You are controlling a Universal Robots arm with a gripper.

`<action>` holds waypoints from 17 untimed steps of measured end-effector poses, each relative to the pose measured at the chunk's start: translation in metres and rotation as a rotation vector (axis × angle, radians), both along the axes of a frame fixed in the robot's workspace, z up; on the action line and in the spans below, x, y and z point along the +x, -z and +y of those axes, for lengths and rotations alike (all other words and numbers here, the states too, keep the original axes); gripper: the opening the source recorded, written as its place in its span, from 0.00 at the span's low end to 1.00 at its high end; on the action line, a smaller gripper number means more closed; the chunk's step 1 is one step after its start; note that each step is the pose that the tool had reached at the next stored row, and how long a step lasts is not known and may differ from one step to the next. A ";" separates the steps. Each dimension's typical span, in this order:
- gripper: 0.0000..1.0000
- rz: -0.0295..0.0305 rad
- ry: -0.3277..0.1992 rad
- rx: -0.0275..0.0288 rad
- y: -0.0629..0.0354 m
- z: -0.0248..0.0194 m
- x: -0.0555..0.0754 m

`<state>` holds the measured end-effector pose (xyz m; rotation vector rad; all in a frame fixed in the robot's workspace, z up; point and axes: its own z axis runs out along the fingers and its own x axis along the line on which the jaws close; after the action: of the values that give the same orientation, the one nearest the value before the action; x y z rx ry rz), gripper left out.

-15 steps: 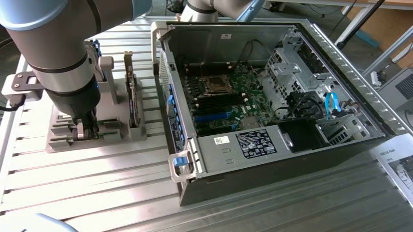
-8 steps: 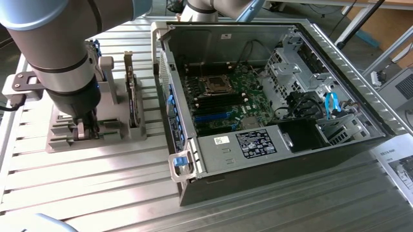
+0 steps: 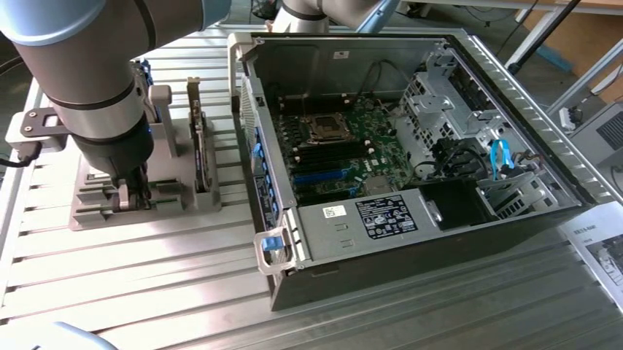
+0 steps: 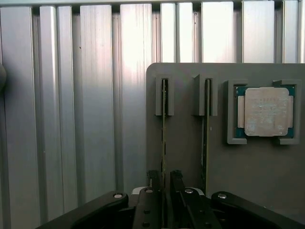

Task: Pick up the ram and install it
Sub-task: 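Pick up the ram and move it above insertion slot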

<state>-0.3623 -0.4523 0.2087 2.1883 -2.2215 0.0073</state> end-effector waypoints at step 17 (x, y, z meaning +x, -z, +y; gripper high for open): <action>0.22 0.0000 0.000 0.0000 0.0001 0.0007 0.000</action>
<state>-0.3625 -0.4516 0.2086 2.1880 -2.2217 0.0072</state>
